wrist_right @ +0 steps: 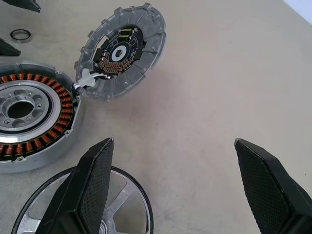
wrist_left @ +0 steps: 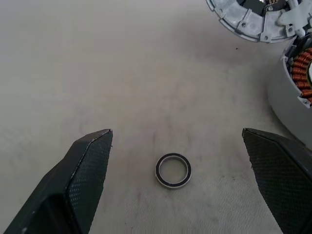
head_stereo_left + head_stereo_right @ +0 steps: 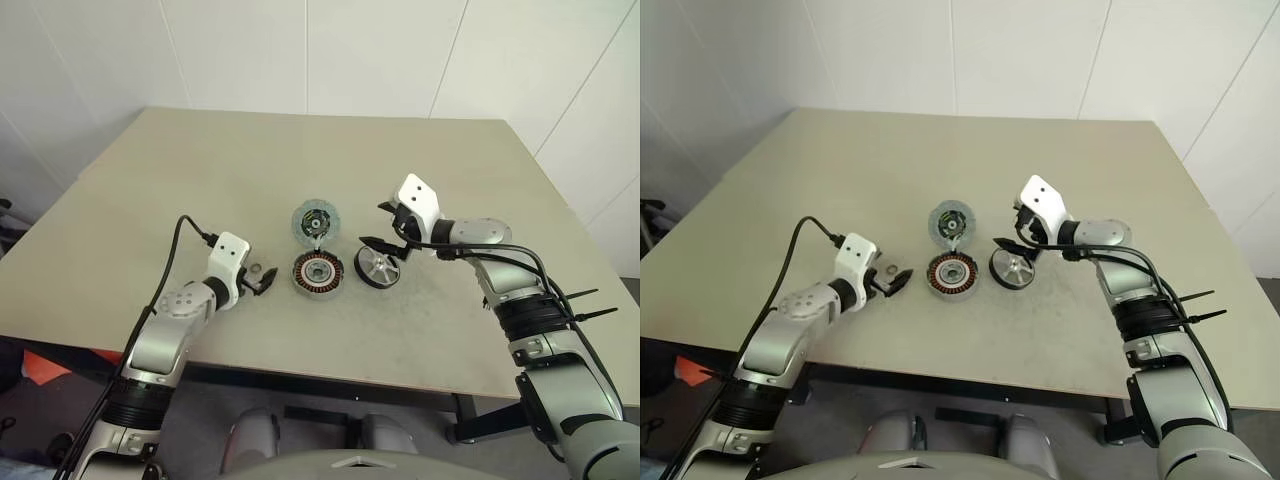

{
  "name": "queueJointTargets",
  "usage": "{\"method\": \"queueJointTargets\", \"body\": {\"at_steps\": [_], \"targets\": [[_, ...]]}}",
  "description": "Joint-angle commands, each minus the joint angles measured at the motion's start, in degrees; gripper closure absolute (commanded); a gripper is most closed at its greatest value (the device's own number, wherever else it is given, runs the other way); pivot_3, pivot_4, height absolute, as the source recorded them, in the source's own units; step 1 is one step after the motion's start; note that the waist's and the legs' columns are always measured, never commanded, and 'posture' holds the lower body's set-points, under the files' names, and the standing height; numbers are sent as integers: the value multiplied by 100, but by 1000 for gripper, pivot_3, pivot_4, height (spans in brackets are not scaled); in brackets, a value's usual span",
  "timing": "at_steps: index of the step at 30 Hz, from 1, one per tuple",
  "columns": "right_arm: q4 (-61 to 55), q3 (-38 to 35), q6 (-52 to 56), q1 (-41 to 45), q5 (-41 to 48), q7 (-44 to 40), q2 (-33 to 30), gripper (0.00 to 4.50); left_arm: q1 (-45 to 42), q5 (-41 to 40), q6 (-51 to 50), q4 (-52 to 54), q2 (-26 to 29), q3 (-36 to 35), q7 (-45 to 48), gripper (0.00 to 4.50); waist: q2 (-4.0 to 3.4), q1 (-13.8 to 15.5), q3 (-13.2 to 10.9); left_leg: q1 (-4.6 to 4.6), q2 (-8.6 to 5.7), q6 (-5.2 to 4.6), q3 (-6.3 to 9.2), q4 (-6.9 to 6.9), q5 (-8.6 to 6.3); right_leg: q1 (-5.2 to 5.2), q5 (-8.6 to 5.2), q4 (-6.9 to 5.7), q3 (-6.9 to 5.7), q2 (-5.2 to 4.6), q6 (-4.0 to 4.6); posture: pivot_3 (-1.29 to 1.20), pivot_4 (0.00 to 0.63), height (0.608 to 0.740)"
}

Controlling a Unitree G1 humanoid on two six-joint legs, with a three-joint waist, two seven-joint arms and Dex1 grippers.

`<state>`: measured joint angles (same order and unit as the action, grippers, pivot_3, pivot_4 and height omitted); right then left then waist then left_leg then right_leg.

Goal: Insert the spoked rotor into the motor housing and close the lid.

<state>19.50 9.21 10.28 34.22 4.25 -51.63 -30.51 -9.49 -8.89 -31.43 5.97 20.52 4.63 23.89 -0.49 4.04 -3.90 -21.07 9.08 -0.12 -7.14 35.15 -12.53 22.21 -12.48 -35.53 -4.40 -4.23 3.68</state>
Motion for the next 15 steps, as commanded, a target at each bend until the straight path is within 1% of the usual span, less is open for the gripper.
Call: {"method": "queueJointTargets", "body": {"at_steps": [1,11,12,13,15], "targets": [[-85,-158,-116,127,11,37,-41,26,95,26,151,-38,-4,-3,63,0,0,3,0,0,0,0,0,0,-1,0,0,0,0,0,0,0,0,740],[-32,-150,-122,199,1,71,-24,26,200,103,299,-262,-19,0,31,0,-2,2,1,4,0,3,0,0,-2,-5,0,0,0,0,0,0,0,740],[-26,-150,-127,204,-1,74,-23,0,192,107,304,-275,-24,-7,13,393,-2,2,1,5,0,3,0,1,-2,-6,0,-1,0,0,0,0,0,740],[-25,-151,-131,206,-1,80,-22,0,187,113,307,-281,-23,-9,6,626,-2,1,1,6,0,3,0,0,-2,-6,0,0,0,0,0,0,0,740],[-13,-160,-136,220,6,90,-24,0,176,136,312,-273,-7,7,18,1268,-2,0,1,7,0,4,0,0,-2,-8,0,-2,0,0,0,0,0,740]]}}
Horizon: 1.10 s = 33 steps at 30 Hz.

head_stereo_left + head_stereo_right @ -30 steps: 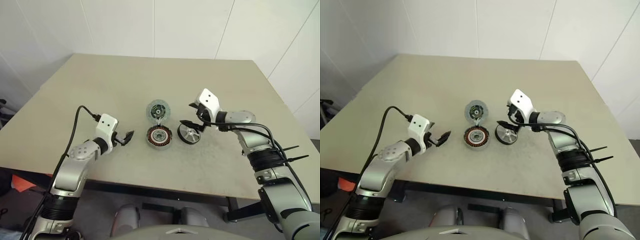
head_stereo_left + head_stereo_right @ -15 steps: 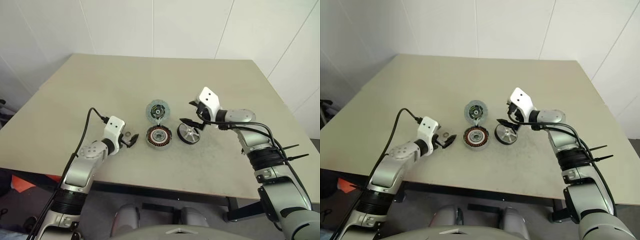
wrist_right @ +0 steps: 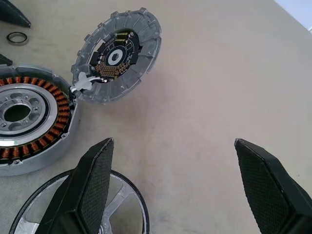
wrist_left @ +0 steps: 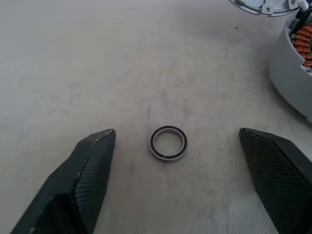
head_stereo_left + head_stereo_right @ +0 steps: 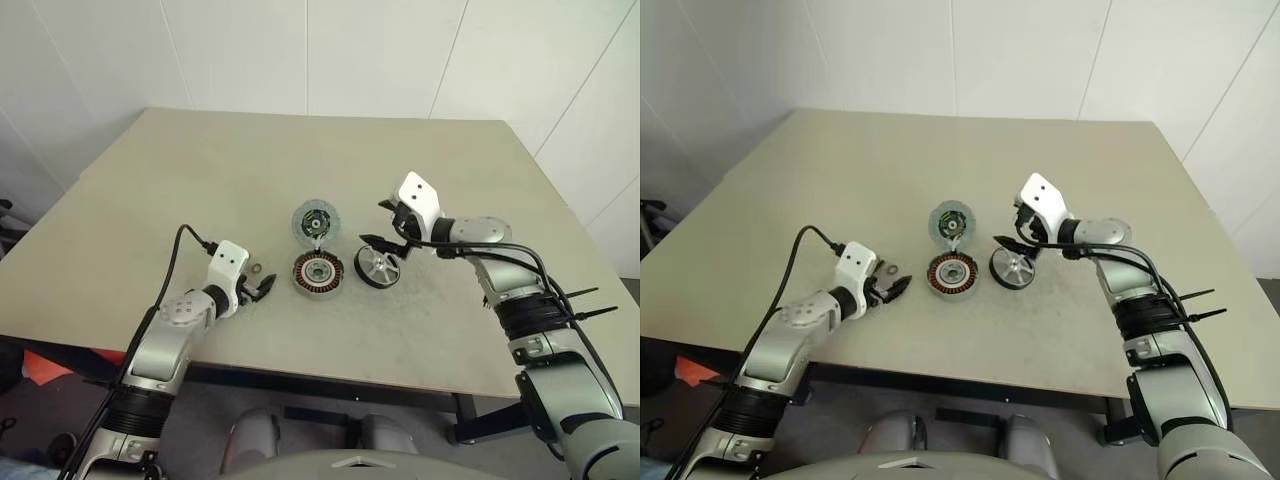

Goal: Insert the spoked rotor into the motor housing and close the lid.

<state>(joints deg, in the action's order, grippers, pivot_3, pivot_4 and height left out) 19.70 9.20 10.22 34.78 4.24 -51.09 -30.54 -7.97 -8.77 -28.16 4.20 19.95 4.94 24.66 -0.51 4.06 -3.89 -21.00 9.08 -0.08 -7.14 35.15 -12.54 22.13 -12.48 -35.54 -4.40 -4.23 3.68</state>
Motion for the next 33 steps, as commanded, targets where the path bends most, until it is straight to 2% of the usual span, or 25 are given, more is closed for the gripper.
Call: {"method": "queueJointTargets", "body": {"at_steps": [1,10,13,18,28,33], "targets": [[-22,-164,-139,175,8,39,-25,0,9,150,-30,-92,59,-13,-77,1552,0,-4,0,1,0,1,0,0,0,0,0,-1,0,0,0,0,0,740],[-16,-175,-149,209,3,112,-12,0,-29,134,-30,-128,66,-108,-116,1552,0,-6,0,5,1,4,0,0,1,-3,0,-2,0,0,0,0,0,740],[8,-175,-158,222,2,145,-10,0,15,65,-20,-113,50,-202,-122,2059,0,-12,0,5,1,4,0,0,1,-2,0,-2,0,0,0,0,0,740],[64,-170,-183,254,-2,181,-3,0,71,67,-56,-72,77,-241,-144,3721,0,-15,0,5,2,4,0,-1,1,-1,0,-2,0,0,0,0,0,740],[175,-157,-238,332,-10,196,6,0,37,35,-47,70,60,-334,-213,3808,-1,-18,0,4,3,4,-1,-2,0,-1,0,-1,0,1,0,0,0,740],[190,-161,-230,348,-16,216,3,0,-315,-552,-273,608,-112,-621,-54,3808,0,-5,0,-2,3,3,-1,-2,1,5,0,-1,-1,1,0,0,0,740]]}}
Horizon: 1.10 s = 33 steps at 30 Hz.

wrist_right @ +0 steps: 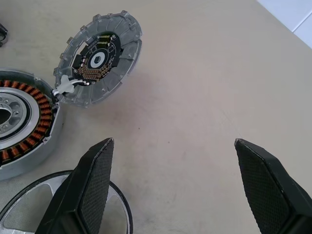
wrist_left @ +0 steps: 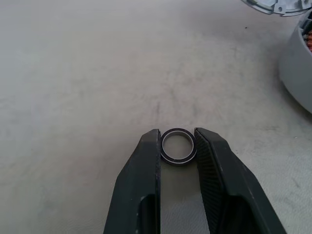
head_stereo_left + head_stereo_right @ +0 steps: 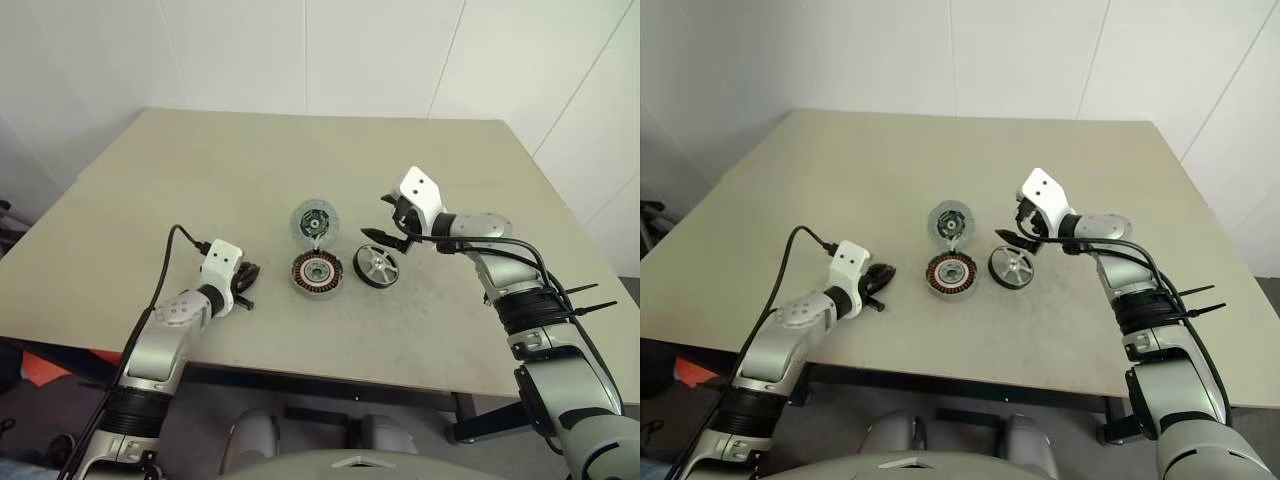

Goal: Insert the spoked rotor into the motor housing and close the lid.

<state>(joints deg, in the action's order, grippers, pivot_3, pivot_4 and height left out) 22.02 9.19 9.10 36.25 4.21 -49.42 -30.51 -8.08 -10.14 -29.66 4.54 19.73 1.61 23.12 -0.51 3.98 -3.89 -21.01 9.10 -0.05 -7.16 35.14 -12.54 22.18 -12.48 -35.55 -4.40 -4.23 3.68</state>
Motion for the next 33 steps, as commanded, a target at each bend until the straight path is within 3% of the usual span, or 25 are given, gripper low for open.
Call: {"method": "queueJointTargets", "body": {"at_steps": [1,8,20,33], "targets": [[-43,-162,-115,199,-12,56,-2,0,-408,-608,-201,721,-122,-346,194,3808,0,12,0,0,0,0,0,1,0,2,0,0,0,0,0,0,0,740],[-24,-180,-131,185,-17,122,9,0,-1093,-1170,-633,1033,-32,-119,752,3808,0,50,0,0,-2,-7,0,1,1,8,1,1,-1,-2,2,0,0,740],[-127,-258,-119,66,-9,252,-18,0,-1537,-358,-297,110,143,1070,1231,3808,0,12,0,-6,-3,-12,-1,0,4,15,0,2,0,-1,1,0,0,740],[-578,-295,118,-220,91,47,-196,0,-1805,-297,-249,-283,-244,1283,1525,3808,0,19,0,-10,-4,-17,-2,-2,7,14,0,3,-1,-2,1,0,0,740]]}}
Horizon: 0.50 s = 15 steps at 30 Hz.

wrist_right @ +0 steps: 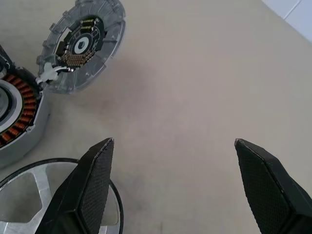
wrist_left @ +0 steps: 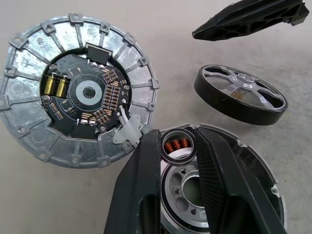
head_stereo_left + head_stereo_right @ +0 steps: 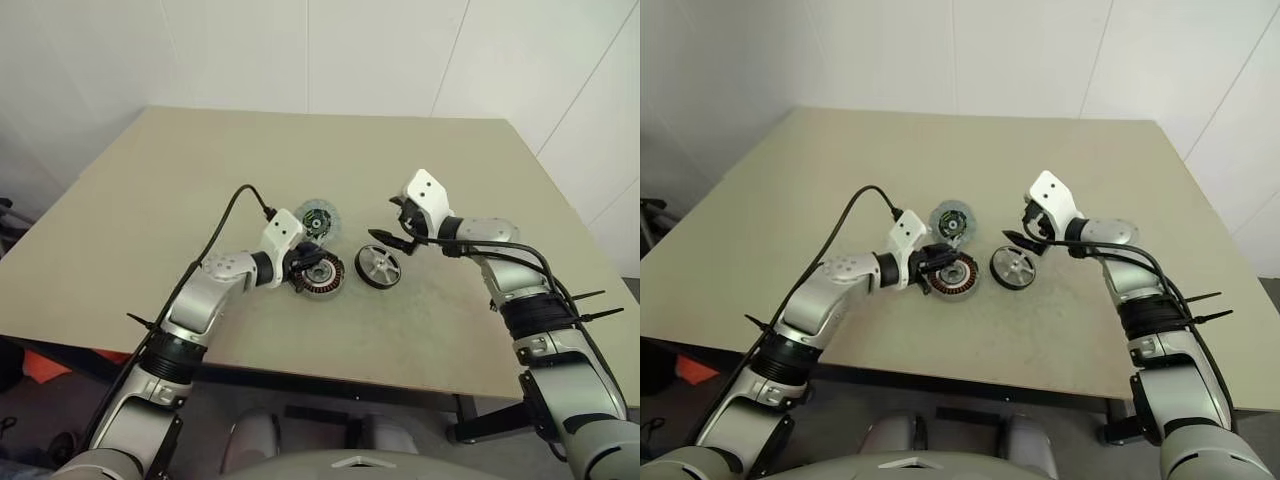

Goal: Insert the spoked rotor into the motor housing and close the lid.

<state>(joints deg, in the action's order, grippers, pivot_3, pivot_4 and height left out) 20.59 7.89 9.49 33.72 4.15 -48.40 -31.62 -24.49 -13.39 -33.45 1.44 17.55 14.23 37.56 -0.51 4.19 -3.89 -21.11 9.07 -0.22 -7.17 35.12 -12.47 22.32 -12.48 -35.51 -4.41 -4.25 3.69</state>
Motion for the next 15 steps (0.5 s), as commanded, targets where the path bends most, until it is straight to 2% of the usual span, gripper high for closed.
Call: {"method": "queueJointTargets", "body": {"at_steps": [1,15], "targets": [[-549,-180,150,-32,128,-103,-126,0,-171,33,113,5,-29,35,113,3808,0,1,0,0,0,0,0,0,0,1,0,0,0,0,0,0,0,740],[-1609,-271,817,-727,337,-445,-452,0,-190,112,135,-168,-114,83,282,3808,0,43,0,2,1,0,0,0,0,-4,0,2,0,0,-1,0,0,740]]}}
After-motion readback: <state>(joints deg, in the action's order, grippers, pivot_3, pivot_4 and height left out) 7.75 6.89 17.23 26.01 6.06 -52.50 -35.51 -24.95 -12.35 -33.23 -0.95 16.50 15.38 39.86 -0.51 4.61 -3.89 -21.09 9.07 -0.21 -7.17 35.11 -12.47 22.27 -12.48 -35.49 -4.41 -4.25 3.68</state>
